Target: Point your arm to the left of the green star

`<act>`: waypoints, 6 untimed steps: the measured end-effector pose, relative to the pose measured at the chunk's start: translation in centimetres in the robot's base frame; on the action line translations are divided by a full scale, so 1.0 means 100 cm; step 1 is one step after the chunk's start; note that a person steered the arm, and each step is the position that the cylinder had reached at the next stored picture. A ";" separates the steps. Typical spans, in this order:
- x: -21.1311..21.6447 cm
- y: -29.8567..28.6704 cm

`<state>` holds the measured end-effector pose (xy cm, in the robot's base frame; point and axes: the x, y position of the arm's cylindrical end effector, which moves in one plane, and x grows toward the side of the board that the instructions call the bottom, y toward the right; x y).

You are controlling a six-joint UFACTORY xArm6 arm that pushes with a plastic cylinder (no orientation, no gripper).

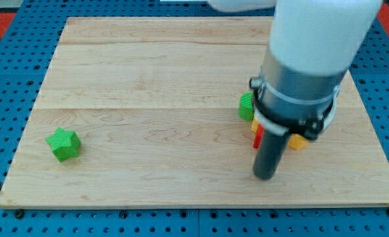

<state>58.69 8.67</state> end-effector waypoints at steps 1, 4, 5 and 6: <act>0.031 -0.043; 0.015 -0.242; -0.020 -0.306; -0.055 -0.335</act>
